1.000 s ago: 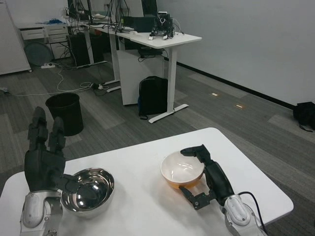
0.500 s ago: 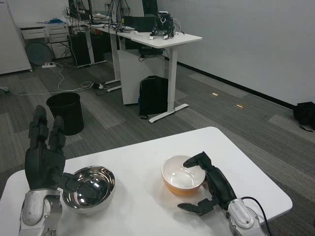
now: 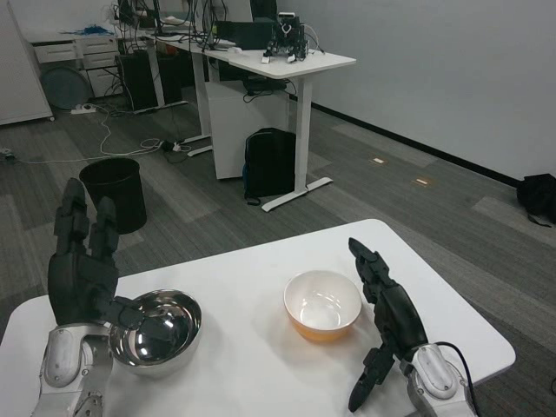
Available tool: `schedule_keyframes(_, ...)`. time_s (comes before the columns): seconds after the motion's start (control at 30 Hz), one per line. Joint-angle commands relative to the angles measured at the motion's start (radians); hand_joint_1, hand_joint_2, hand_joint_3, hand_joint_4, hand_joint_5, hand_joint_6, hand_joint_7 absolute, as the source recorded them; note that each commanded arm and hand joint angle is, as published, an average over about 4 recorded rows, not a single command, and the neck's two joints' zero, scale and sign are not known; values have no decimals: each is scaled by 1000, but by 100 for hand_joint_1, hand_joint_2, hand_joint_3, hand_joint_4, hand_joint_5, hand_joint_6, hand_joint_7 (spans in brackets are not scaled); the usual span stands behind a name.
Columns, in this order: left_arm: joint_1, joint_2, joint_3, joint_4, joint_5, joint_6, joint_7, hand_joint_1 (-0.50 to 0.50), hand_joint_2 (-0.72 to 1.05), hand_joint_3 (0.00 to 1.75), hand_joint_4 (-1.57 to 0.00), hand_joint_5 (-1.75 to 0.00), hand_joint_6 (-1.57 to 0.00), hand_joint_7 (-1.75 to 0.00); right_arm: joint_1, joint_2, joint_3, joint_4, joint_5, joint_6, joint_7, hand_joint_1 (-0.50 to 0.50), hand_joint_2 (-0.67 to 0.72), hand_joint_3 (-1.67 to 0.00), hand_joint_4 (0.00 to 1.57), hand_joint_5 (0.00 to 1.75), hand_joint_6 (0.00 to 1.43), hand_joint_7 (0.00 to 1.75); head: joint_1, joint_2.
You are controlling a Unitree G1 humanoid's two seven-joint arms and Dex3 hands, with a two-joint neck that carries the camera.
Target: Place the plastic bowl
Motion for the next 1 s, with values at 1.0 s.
schedule_keyframes(1.0,-38,16,-4,39,-7,-10,-2,-10,-55,4,0,0,0,0,-44,-30,-141,-619,-73,63,-82,-46,63,0,0,0,0,0,6,14)
